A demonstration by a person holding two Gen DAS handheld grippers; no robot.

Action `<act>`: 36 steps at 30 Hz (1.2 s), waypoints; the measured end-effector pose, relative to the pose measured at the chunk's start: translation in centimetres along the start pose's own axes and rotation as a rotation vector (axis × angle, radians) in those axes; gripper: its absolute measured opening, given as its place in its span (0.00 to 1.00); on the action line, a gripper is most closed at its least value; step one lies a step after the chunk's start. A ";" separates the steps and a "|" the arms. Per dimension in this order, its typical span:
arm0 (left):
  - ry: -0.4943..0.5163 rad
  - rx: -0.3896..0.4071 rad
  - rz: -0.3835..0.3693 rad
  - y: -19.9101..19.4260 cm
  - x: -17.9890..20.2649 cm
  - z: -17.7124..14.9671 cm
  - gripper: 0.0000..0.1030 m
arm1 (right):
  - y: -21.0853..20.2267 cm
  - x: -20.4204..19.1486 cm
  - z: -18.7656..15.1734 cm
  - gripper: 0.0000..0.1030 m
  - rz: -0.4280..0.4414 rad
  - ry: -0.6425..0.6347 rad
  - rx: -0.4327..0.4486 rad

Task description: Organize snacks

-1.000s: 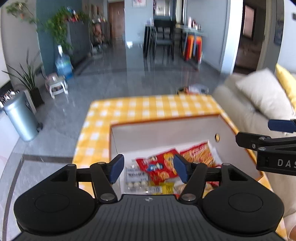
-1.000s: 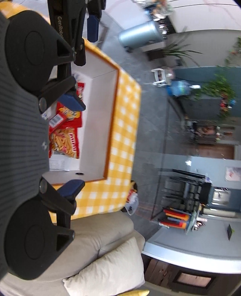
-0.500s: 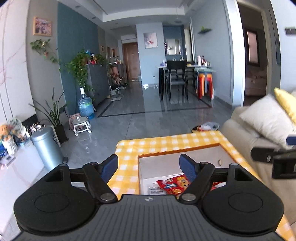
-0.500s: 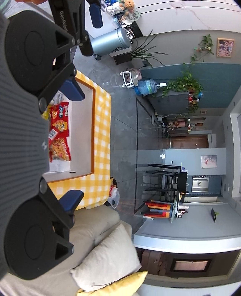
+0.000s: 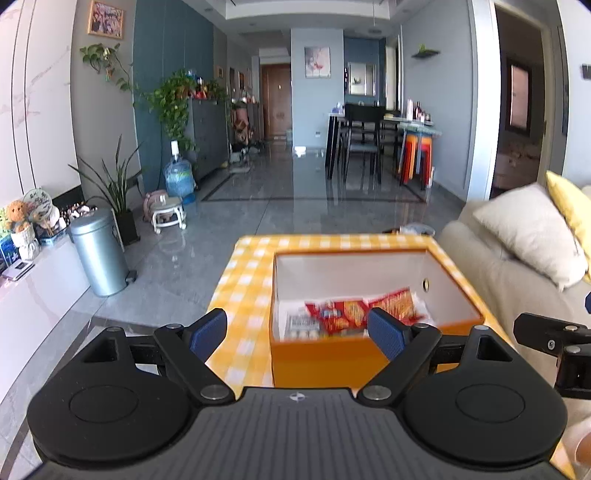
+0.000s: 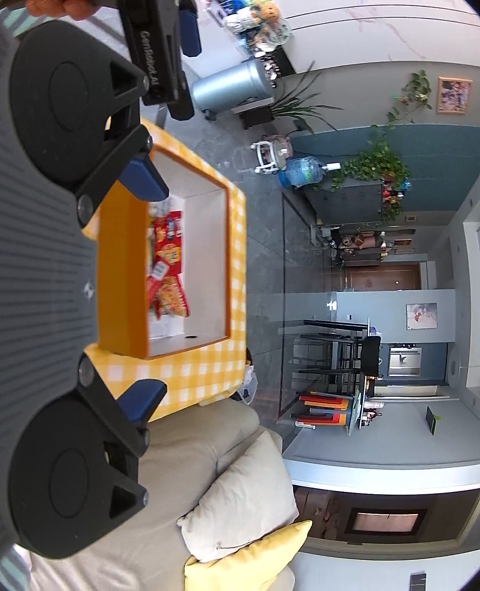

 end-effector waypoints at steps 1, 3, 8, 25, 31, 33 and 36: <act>0.002 -0.009 -0.004 0.0 0.1 -0.4 0.98 | 0.0 0.2 -0.6 0.96 -0.004 -0.005 -0.003; 0.012 -0.025 0.006 0.0 0.6 -1.5 0.98 | 0.2 0.5 -1.5 0.96 -0.011 -0.009 -0.016; 0.031 -0.087 0.023 0.5 1.6 -2.9 0.98 | 1.2 1.2 -2.6 0.96 0.002 0.003 -0.033; 0.045 -0.158 0.031 1.5 2.4 -4.1 0.98 | 3.7 1.7 -3.3 0.96 0.024 0.063 -0.089; 0.036 -0.161 0.022 1.3 2.3 -4.0 0.98 | 3.6 1.4 -3.4 0.96 0.022 0.044 -0.085; 0.039 -0.158 0.020 1.3 2.3 -4.0 0.98 | 3.5 1.3 -3.4 0.96 0.022 0.040 -0.084; 0.033 -0.158 0.020 1.3 2.3 -4.0 0.98 | 3.5 1.3 -3.3 0.96 0.021 0.038 -0.083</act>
Point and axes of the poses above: each gripper's, at about its wrist camera, not at the fingertips, and y roughly the way its jaws point, x to its right, z to its top, the point moved 3 cm from there along y, roughly the way its jaws point, and after that the axes turned 7 degrees about y, right-handed, at the moved point
